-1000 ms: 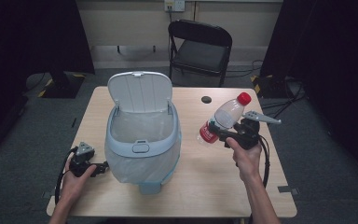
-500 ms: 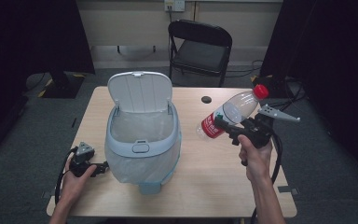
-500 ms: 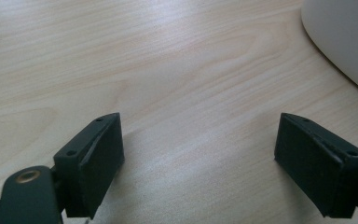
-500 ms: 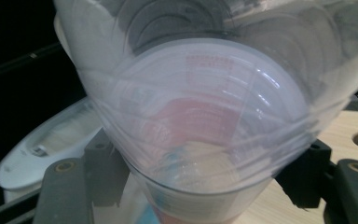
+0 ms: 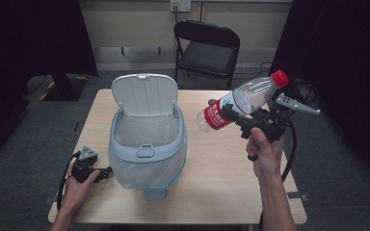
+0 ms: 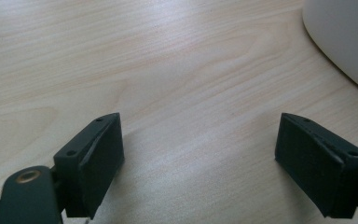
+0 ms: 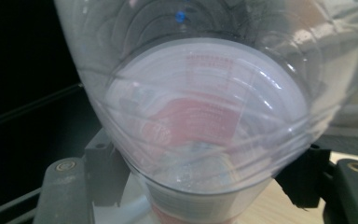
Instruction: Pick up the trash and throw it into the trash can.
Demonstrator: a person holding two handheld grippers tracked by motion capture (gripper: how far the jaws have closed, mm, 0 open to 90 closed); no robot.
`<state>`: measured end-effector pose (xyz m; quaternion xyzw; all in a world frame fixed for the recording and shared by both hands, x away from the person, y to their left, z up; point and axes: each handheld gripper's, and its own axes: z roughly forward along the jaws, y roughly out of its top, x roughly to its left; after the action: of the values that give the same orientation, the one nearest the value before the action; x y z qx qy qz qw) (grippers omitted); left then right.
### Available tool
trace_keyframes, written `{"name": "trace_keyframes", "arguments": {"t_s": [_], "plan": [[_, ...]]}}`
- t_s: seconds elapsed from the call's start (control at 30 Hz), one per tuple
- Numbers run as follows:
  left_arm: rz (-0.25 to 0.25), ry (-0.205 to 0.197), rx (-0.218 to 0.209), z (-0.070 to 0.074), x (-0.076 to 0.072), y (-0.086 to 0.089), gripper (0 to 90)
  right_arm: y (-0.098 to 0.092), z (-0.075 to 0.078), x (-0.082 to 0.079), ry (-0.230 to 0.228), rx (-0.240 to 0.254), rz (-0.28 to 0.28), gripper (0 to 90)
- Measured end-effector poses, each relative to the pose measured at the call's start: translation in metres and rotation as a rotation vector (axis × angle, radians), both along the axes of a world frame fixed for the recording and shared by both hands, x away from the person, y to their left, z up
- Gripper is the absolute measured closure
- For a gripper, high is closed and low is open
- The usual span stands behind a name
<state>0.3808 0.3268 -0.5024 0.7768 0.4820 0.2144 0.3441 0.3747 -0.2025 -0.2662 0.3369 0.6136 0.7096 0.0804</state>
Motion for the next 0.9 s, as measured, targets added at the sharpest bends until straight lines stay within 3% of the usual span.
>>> {"name": "trace_keyframes", "arguments": {"t_s": [0.57, 0.8, 0.9], "plan": [[-0.002, 0.001, 0.004, 0.0, 0.0, 0.0, 14.8, 0.045, 0.045, -0.002, -0.104, 0.066, 0.131, 28.9], [0.001, 0.0, 0.001, 0.0, 0.0, 0.0, 14.8, 0.074, 0.048, 0.002, -0.113, 0.067, 0.191, 28.8], [0.001, 0.0, 0.001, 0.0, 0.0, 0.0, 14.8, 0.089, 0.044, 0.004, -0.113, 0.045, 0.216, 28.6]]}}
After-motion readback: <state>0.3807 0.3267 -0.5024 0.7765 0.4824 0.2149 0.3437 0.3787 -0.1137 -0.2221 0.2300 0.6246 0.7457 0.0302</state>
